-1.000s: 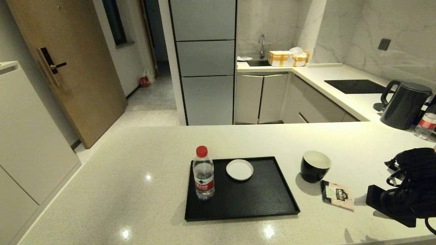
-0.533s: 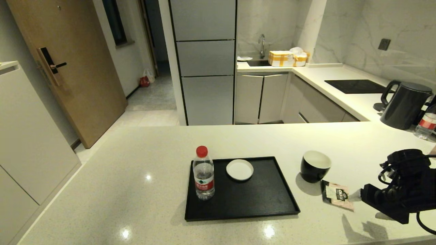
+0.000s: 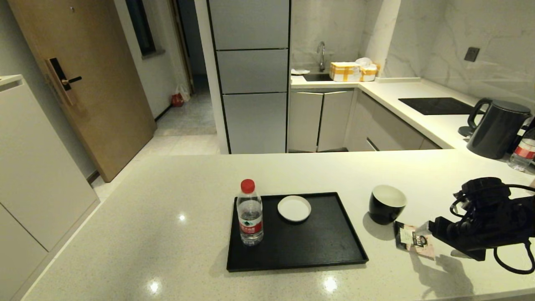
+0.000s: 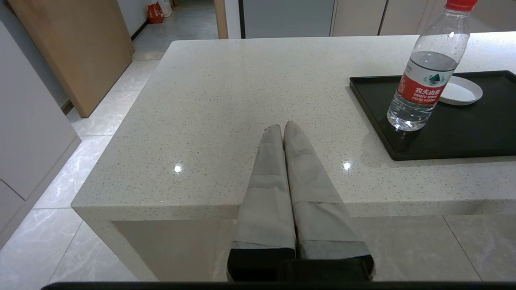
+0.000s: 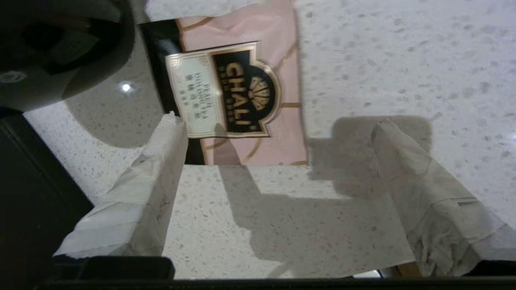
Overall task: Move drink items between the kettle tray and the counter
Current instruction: Return the tea bag to its original position
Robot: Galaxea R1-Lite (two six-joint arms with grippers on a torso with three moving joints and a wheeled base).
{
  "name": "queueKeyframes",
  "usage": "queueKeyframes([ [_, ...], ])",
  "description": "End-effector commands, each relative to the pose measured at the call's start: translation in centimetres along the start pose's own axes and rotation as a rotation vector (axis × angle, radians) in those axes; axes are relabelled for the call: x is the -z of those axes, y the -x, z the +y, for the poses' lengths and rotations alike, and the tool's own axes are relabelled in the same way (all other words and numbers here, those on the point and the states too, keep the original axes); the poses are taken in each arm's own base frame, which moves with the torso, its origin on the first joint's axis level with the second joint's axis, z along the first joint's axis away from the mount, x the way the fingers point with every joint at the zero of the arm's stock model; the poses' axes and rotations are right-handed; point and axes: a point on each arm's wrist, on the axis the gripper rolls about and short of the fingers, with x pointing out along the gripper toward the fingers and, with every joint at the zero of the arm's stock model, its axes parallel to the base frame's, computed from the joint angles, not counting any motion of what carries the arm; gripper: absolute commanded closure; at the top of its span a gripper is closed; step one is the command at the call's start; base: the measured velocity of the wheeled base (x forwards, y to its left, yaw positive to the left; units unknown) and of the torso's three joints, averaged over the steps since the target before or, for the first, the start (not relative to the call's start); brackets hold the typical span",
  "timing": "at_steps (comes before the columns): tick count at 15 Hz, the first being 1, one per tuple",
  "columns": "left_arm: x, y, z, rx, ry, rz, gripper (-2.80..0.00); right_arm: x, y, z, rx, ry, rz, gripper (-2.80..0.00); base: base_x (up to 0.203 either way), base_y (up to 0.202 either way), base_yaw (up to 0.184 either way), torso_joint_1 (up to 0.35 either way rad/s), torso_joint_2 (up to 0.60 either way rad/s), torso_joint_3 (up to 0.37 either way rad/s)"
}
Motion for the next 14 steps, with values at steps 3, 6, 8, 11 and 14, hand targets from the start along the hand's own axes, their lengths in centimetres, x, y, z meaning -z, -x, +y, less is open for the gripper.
queueKeyframes([
  [3, 0.0, 0.0, 0.0, -0.001, 0.0, -0.001, 0.0, 0.1, -1.0, 2.0, -0.019, 0.048, 0.017, -2.8, 0.0, 0.0, 0.0, 0.0, 0.0, 0.0],
  [6, 0.0, 0.0, 0.0, -0.001, 0.0, -0.001, 0.0, 0.0, -1.7, 2.3, -0.007, 0.064, 0.025, -2.8, 0.0, 0.0, 0.0, 0.0, 0.0, 0.0],
  [8, 0.0, 0.0, 0.0, -0.001, 0.0, -0.001, 0.0, -0.1, -2.3, 2.2, 0.009, 0.062, 0.027, -2.8, 0.0, 0.0, 0.0, 0.0, 0.0, 0.0],
  [11, 0.0, 0.0, 0.0, -0.001, 0.0, -0.001, 0.0, -0.4, -2.6, 1.8, 0.014, 0.045, 0.02, -2.8, 0.0, 0.0, 0.0, 0.0, 0.0, 0.0],
  [14, 0.0, 0.0, 0.0, -0.001, 0.0, -0.001, 0.0, -0.7, -2.9, 1.9, -0.003, 0.039, 0.011, -2.8, 0.0, 0.0, 0.0, 0.0, 0.0, 0.0],
])
